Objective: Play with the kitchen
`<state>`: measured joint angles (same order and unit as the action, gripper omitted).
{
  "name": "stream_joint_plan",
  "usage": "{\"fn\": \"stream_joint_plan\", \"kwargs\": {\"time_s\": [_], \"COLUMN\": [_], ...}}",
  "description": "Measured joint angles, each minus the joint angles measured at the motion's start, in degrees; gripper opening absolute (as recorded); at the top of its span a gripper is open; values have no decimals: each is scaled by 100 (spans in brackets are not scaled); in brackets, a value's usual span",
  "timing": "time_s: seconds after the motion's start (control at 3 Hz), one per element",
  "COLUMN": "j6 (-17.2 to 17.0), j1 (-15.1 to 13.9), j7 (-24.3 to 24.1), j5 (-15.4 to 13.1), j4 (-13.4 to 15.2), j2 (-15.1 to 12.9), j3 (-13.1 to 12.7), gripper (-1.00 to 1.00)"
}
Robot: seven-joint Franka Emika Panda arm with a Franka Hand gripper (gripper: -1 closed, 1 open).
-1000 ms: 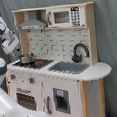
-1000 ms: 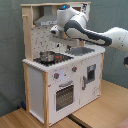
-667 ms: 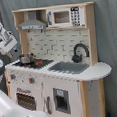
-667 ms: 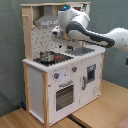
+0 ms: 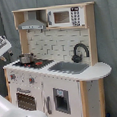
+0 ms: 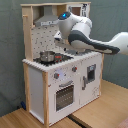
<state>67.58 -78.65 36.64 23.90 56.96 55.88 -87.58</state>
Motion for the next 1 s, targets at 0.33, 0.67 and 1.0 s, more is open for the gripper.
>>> {"fn": "stream_joint_plan", "kwargs": {"time_s": [0.33,0.67,1.0], "j6": [142,509,810], "j1": [230,412,679], "j7": [-51,-43,-43], "j5": [-342,-564,-791], "j4": [350,737,1108], "j2": [289,434,492], "j3": [1,0,1], "gripper": [100,100,100]}}
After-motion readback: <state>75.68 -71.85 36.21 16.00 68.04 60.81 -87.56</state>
